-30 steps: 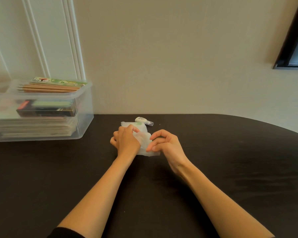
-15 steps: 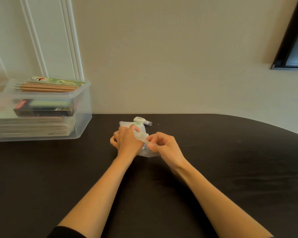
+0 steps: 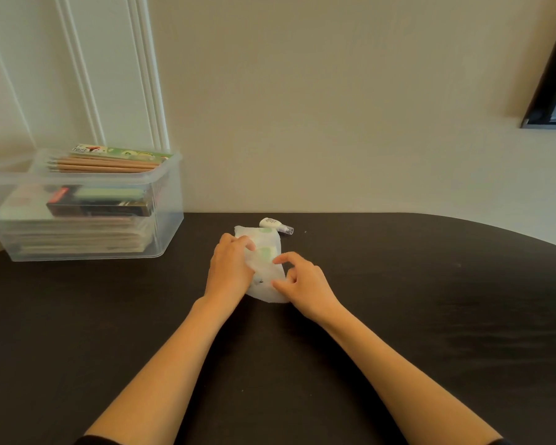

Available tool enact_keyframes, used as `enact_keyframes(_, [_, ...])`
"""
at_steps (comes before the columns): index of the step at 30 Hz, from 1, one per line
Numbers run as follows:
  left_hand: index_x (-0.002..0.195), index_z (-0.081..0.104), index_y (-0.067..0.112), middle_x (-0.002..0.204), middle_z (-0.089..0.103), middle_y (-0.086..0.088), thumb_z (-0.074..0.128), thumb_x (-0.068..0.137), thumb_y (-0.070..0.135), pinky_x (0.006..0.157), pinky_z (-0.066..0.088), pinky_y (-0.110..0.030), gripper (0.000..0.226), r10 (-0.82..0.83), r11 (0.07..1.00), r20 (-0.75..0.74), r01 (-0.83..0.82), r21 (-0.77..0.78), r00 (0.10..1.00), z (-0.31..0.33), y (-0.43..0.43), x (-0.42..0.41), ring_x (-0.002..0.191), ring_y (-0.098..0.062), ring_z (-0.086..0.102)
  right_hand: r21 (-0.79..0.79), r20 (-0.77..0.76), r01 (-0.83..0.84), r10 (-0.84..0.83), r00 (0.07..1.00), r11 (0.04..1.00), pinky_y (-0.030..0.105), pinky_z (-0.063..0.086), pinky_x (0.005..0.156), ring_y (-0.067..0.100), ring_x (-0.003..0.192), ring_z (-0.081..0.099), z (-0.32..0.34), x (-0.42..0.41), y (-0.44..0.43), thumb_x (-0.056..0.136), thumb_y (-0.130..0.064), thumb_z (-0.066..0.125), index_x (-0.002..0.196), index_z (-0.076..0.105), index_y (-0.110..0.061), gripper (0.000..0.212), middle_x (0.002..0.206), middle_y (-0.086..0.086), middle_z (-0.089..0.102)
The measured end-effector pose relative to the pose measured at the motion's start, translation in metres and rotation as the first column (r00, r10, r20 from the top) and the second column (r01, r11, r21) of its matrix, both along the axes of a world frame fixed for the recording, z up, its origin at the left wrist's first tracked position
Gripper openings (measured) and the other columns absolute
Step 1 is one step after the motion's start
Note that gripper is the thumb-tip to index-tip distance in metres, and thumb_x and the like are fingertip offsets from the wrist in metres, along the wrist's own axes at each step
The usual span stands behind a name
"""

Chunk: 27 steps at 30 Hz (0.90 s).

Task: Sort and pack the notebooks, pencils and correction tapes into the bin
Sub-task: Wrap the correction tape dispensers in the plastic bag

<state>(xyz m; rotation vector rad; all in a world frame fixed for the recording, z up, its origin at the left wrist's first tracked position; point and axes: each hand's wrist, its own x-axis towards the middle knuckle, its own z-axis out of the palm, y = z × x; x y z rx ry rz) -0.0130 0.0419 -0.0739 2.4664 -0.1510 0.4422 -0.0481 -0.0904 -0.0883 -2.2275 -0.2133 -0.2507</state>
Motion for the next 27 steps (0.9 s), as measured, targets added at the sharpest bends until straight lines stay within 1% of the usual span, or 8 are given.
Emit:
enact_keyframes(6, [0.112, 0.048, 0.010, 0.115, 0.045, -0.009, 0.045, 0.093, 0.010, 0.069, 0.038, -0.025, 0.019, 0.049, 0.996, 0.128, -0.058, 0.063, 0.991, -0.005, -0.007, -0.004, 0.094, -0.017, 0.039, 0.034, -0.055, -0.060, 0.061, 0.997, 0.998, 0.019, 0.036, 0.057, 0.011, 0.062, 0.042, 0.001, -0.002, 0.008, 0.084, -0.005, 0.050, 0.086, 0.065, 0.012, 0.022, 0.071, 0.017, 0.054])
enact_keyframes(11, [0.110, 0.043, 0.008, 0.115, 0.037, -0.011, 0.046, 0.093, 0.012, 0.069, 0.038, -0.026, 0.017, 0.132, 0.991, 0.091, -0.133, 0.000, 0.987, -0.004, -0.012, -0.001, 0.102, -0.022, 0.037, -0.010, -0.008, -0.059, 0.059, 0.998, 0.998, 0.009, 0.031, 0.047, 0.009, 0.051, 0.038, 0.000, -0.004, 0.008, 0.081, -0.002, 0.048, 0.077, 0.064, 0.012, 0.022, 0.061, 0.010, 0.050])
enact_keyframes(14, [0.108, 0.044, 0.007, 0.114, 0.037, -0.011, 0.044, 0.093, 0.014, 0.067, 0.034, -0.026, 0.016, 0.153, 0.988, 0.082, -0.150, -0.036, 0.985, -0.007, -0.009, 0.001, 0.100, -0.021, 0.035, -0.022, 0.002, -0.045, 0.045, 0.999, 0.999, 0.019, 0.034, 0.054, 0.012, 0.054, 0.039, -0.001, -0.004, 0.007, 0.082, -0.003, 0.048, 0.074, 0.064, 0.011, 0.022, 0.060, 0.015, 0.049])
enact_keyframes(16, [0.104, 0.045, 0.005, 0.111, 0.041, -0.013, 0.040, 0.094, 0.011, 0.069, 0.035, -0.028, 0.012, 0.155, 0.984, 0.071, -0.148, -0.096, 0.985, -0.009, -0.007, 0.002, 0.098, -0.024, 0.039, -0.018, 0.029, -0.031, 0.031, 0.999, 0.999, 0.027, 0.033, 0.058, 0.020, 0.061, 0.039, -0.002, -0.004, 0.008, 0.081, -0.004, 0.050, 0.069, 0.059, 0.013, 0.023, 0.065, 0.021, 0.048])
enact_keyframes(19, [0.096, 0.045, 0.006, 0.105, 0.044, -0.011, 0.038, 0.093, 0.007, 0.067, 0.035, -0.028, 0.007, 0.176, 0.960, 0.064, -0.157, -0.234, 0.982, -0.009, -0.005, 0.003, 0.089, -0.024, 0.044, -0.051, 0.069, -0.051, 0.055, 0.996, 0.997, 0.022, 0.037, 0.074, 0.013, 0.089, 0.043, -0.003, -0.003, 0.008, 0.082, -0.008, 0.054, 0.060, 0.060, -0.002, 0.023, 0.092, 0.004, 0.054])
enact_keyframes(22, [0.088, 0.041, 0.011, 0.096, 0.042, -0.006, 0.037, 0.090, -0.001, 0.063, 0.029, -0.023, 0.013, 0.219, 0.919, 0.060, -0.186, -0.347, 0.974, -0.010, -0.003, 0.002, 0.080, -0.016, 0.040, 0.134, 0.063, -0.093, 0.085, 0.994, 0.987, 0.016, 0.033, 0.079, 0.005, 0.110, 0.037, 0.002, -0.001, 0.008, 0.085, -0.007, 0.051, 0.056, 0.055, -0.015, 0.030, 0.127, -0.006, 0.048])
enact_keyframes(24, [0.088, 0.042, 0.011, 0.094, 0.042, -0.004, 0.039, 0.089, -0.003, 0.061, 0.030, -0.021, 0.015, 0.234, 0.901, 0.047, -0.199, -0.386, 0.971, -0.011, -0.002, 0.003, 0.080, -0.015, 0.041, 0.234, 0.087, -0.101, 0.082, 0.993, 0.967, 0.024, 0.035, 0.080, 0.006, 0.113, 0.042, 0.006, 0.005, 0.011, 0.087, -0.007, 0.046, 0.068, 0.054, -0.006, 0.020, 0.132, -0.002, 0.049])
enact_keyframes(27, [0.091, 0.044, 0.011, 0.097, 0.042, -0.004, 0.046, 0.090, 0.000, 0.056, 0.032, -0.017, 0.011, 0.267, 0.882, -0.008, -0.248, -0.401, 0.964, -0.011, 0.001, 0.007, 0.080, -0.013, 0.042, 0.152, 0.092, -0.095, 0.081, 0.992, 0.984, 0.024, 0.033, 0.088, 0.011, 0.120, 0.039, 0.005, 0.018, 0.019, 0.090, -0.017, 0.044, 0.089, 0.050, -0.010, 0.009, 0.130, -0.002, 0.047])
